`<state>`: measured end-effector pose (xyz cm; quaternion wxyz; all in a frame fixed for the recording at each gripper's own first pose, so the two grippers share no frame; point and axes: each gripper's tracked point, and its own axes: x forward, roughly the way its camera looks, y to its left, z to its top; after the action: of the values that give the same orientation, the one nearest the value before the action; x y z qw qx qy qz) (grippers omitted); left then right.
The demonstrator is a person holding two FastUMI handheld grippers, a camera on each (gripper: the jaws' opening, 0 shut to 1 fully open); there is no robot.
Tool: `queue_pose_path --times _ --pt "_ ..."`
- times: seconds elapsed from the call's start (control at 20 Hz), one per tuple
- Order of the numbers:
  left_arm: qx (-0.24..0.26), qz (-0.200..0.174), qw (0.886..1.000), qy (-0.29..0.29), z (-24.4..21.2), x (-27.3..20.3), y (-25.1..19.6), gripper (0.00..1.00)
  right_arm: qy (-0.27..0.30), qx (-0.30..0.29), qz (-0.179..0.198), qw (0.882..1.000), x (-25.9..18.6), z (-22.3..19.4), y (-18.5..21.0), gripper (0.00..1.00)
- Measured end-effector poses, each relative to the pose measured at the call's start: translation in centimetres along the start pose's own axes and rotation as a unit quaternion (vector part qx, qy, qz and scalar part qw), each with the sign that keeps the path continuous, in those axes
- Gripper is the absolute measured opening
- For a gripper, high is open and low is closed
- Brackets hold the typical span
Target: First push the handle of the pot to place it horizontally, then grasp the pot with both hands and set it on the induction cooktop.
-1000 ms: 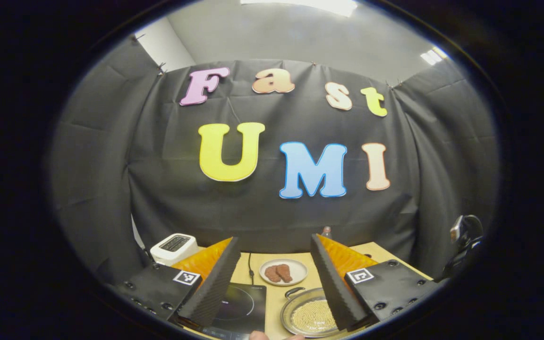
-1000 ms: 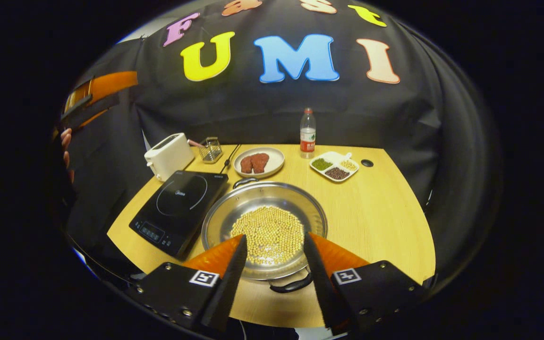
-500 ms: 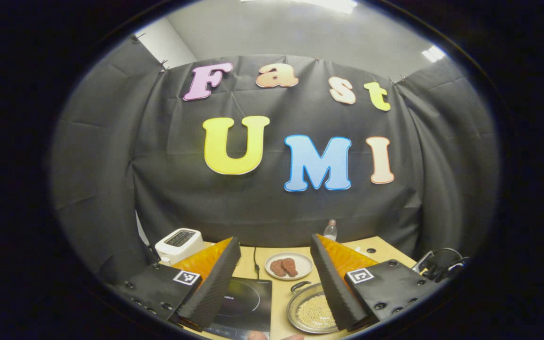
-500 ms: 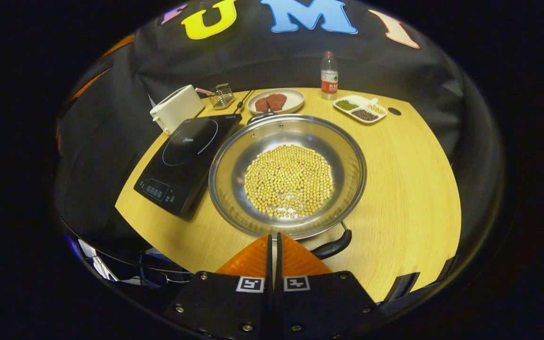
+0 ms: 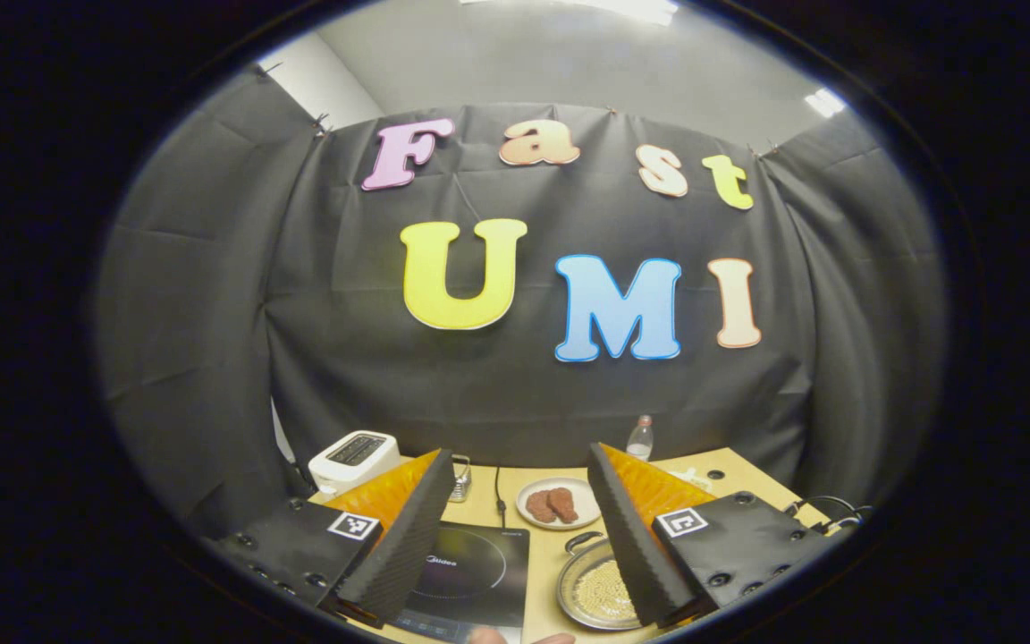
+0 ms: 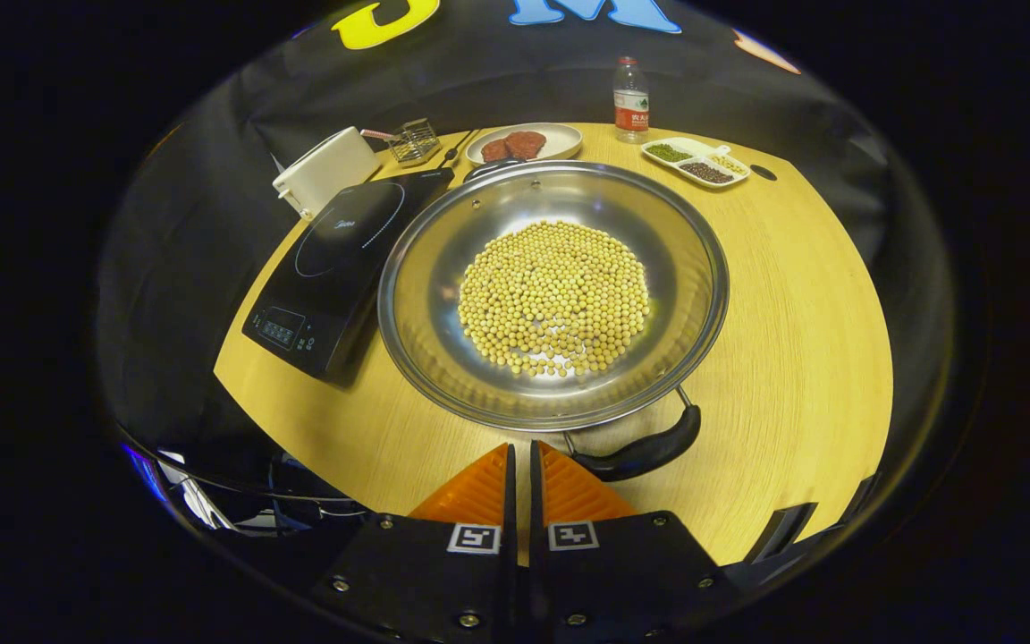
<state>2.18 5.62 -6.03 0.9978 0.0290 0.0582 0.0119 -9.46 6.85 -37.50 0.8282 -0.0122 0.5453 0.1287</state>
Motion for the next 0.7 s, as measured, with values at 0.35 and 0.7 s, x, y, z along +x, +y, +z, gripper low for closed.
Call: queue_pose_path --times 0.35,0.7 --pt "0.001 0.006 1.0 0.004 -0.3 0.1 0.1 0.95 0.008 0.015 -0.028 0.999 0.8 -0.4 -1.5 0.01" --pt "0.003 -0.005 1.0 0.008 -0.3 0.3 -1.2 0.95 0.002 0.037 -0.061 0.997 0.6 -0.3 -4.9 0.01"
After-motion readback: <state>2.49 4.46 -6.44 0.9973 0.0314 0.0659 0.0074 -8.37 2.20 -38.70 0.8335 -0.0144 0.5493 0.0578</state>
